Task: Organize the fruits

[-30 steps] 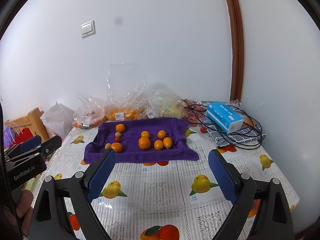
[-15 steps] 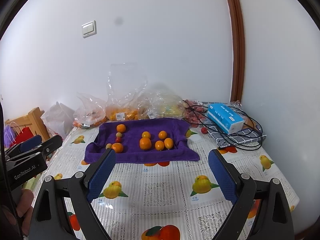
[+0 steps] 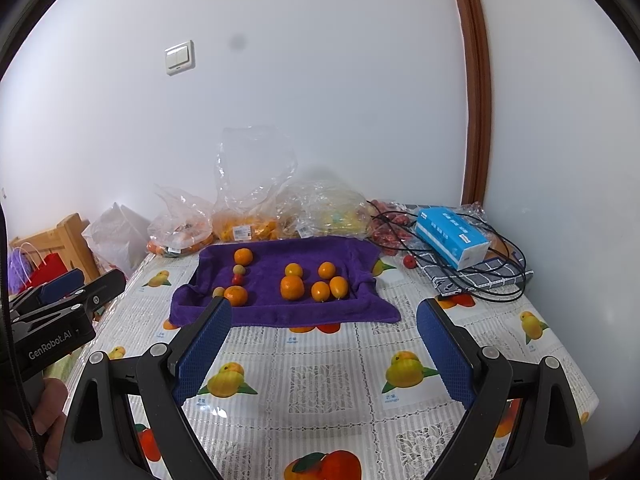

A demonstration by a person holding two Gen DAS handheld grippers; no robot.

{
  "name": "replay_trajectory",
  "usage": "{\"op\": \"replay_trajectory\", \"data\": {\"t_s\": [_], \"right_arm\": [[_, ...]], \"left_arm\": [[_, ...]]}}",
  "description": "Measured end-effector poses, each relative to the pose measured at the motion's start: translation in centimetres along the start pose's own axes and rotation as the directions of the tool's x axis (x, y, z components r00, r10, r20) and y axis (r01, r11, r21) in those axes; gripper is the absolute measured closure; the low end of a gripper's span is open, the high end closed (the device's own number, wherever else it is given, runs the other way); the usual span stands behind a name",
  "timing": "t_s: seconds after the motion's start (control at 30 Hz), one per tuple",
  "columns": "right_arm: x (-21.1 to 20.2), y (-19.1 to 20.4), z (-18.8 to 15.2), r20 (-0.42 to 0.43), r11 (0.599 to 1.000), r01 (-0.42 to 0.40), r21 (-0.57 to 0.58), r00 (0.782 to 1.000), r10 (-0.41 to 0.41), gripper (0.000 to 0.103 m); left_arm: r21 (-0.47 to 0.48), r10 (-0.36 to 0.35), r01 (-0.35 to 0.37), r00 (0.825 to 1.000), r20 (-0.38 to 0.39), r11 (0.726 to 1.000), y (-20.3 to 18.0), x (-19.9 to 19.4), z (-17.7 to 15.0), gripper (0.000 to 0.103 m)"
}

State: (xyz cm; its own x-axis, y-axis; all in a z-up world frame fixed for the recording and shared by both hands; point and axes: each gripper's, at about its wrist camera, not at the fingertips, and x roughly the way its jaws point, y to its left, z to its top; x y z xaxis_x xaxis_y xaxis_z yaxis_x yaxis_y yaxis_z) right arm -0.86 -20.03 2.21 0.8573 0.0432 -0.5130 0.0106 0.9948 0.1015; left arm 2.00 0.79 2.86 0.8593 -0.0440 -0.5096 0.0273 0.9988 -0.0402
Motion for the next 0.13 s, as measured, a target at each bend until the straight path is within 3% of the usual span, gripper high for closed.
{"op": "replay_trajectory", "data": {"t_s": [0.13], "right_arm": [[0.01, 0.03, -0.02, 0.000, 1.000, 0.000, -0.001, 1.000, 0.000, 0.010]], "left_arm": [[-0.006, 0.006, -0.006, 1.000, 0.004, 1.000, 0.23, 0.01, 0.17, 0.025]]}}
